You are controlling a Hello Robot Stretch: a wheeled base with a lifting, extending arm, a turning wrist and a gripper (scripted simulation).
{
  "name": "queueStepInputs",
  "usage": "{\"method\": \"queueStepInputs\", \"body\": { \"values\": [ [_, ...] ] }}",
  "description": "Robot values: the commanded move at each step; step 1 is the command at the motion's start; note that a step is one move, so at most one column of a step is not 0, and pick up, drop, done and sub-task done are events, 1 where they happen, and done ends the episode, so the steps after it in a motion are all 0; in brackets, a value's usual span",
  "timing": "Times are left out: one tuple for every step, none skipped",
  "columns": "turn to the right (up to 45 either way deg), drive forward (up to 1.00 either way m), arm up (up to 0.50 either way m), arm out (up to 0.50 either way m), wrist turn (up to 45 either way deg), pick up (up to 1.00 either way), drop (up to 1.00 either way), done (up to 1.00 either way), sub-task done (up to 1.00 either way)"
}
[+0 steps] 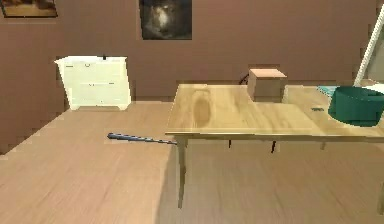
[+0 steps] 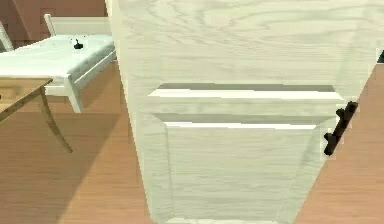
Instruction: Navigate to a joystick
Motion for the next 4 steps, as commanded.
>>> {"method": "queueStepInputs", "body": {
  "values": [
    [0.0,0.45,0.00,0.00,0.0,0.00,0.00,0.00,0.00],
    [45.0,0.00,0.00,0.00,0.0,0.00,0.00,0.00,0.00],
    [15.0,0.00,0.00,0.00,0.0,0.00,0.00,0.00,0.00],
    [0.0,0.65,0.00,0.00,0.0,0.00,0.00,0.00,0.00]
  ]
}}
